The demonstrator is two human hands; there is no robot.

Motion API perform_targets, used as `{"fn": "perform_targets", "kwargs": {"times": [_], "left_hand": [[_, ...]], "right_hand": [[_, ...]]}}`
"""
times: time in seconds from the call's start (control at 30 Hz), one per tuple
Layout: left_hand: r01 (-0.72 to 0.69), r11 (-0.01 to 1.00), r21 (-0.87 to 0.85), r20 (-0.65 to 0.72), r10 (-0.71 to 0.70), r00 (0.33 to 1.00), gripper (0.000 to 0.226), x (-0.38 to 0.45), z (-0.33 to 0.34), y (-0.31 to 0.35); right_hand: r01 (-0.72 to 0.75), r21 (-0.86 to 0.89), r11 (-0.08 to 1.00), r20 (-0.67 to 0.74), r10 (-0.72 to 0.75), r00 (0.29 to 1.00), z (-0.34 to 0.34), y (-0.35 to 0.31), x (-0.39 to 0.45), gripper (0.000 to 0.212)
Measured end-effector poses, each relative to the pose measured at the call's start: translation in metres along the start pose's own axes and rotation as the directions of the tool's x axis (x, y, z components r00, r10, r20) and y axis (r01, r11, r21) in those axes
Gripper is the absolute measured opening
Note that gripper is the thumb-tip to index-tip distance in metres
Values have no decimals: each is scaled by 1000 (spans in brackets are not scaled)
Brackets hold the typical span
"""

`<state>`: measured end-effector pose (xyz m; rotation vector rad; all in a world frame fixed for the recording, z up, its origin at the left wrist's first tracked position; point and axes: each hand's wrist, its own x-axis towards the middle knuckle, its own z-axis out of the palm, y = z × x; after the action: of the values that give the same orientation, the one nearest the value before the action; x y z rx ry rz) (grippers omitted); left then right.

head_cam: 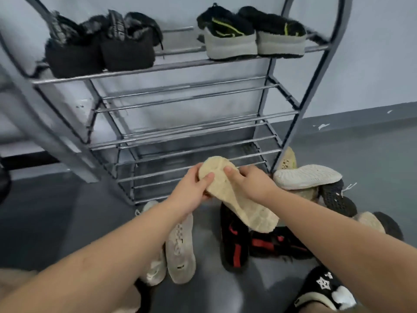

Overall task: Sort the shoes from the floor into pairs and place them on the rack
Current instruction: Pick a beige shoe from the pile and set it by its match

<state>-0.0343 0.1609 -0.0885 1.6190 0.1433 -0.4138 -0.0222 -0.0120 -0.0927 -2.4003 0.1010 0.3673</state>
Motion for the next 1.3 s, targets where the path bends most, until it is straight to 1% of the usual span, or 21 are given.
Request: {"fn": "perform_targets", "kwargs": {"times": [0.1, 0.23, 0.3, 0.37, 0.4, 0.43, 0.5, 0.53, 0.63, 0.7, 0.77, 0.83, 0.9, 0.93, 1.0, 1.03, 1.07, 1.1, 1.2, 1.23, 1.3], "left_hand": [[-88, 994, 69, -27, 90, 996, 49, -19, -32, 6], [-134, 977, 169, -95, 151, 984, 65, -34, -57, 2], [-147, 977, 158, -103, 164, 981, 66, -35, -62, -2], [-184, 973, 141, -94, 198, 976, 61, -36, -62, -4], [-200, 971, 132, -83, 212, 974, 58, -37, -60, -4], [-219, 968, 123, -65, 228, 971, 57, -38, -58, -4], [-255, 961, 110, -8, 257, 966, 54, -37, -54, -5], [-272, 956, 109, 29, 270, 962, 53, -37, -53, -6], [-307, 937, 166, 135, 287, 948, 57, -36, -52, -7], [-288, 942, 173, 184, 256, 949, 53, -37, -52, -7], [-243, 964, 110, 186, 220, 957, 44, -36, -51, -6], [-192, 979, 69, 73, 187, 980, 38, -34, -47, -7], [-41, 998, 37, -57, 43, 997, 47, -32, -40, -12], [92, 996, -9, -59, -92, 994, 55, -31, -36, -16], [369, 919, -138, 105, -357, 928, 65, -33, -27, -23], [441, 876, -196, 205, -403, 892, 62, -34, -23, -26], [461, 856, -235, 274, -397, 876, 56, -35, -20, -30], [451, 856, -252, 300, -374, 878, 49, -36, -17, -33], [404, 877, -260, 284, -330, 900, 37, -37, -8, -49], [395, 881, -260, 280, -323, 904, 36, -38, -6, -54], [376, 893, -247, 272, -309, 912, 35, -38, -4, -62]], "right_hand": [[37, 13, 999, 39, -38, 999, 17, -28, -7, 70], [-25, 22, 999, 65, 23, 998, 26, -55, -19, 72], [-101, 31, 994, 57, 99, 993, 25, -66, -26, 76], [-253, 141, 957, 89, 242, 966, 24, -72, -31, 82], [-361, 268, 893, 180, 322, 930, 23, -76, -34, 83], [-466, 405, 786, 307, 364, 880, 21, -80, -37, 84], [-599, 584, 548, 509, 327, 796, 20, -84, -39, 84], [-622, 620, 478, 554, 294, 779, 20, -86, -39, 82], [-620, 678, 395, 559, 271, 783, 24, -82, -37, 58], [-603, 723, 338, 538, 274, 797, 28, -75, -36, 38], [-582, 753, 307, 525, 254, 813, 30, -65, -35, 27], [-553, 782, 289, 504, 229, 833, 29, -57, -37, 23], [-517, 817, 256, 474, 211, 855, 28, -49, -41, 21], [-502, 830, 243, 464, 197, 863, 28, -46, -45, 20], [-475, 832, 287, 448, 159, 880, 30, -36, -52, 23], [-454, 827, 332, 437, 130, 890, 33, -30, -54, 28], [-432, 820, 375, 427, 102, 899, 34, -25, -57, 32], [-406, 807, 429, 413, 81, 907, 35, -20, -59, 35], [-352, 720, 598, 395, 65, 917, 34, -6, -68, 42], [-356, 688, 632, 400, 78, 913, 35, 0, -70, 48], [-401, 650, 645, 422, 133, 897, 36, 10, -73, 53]]}}
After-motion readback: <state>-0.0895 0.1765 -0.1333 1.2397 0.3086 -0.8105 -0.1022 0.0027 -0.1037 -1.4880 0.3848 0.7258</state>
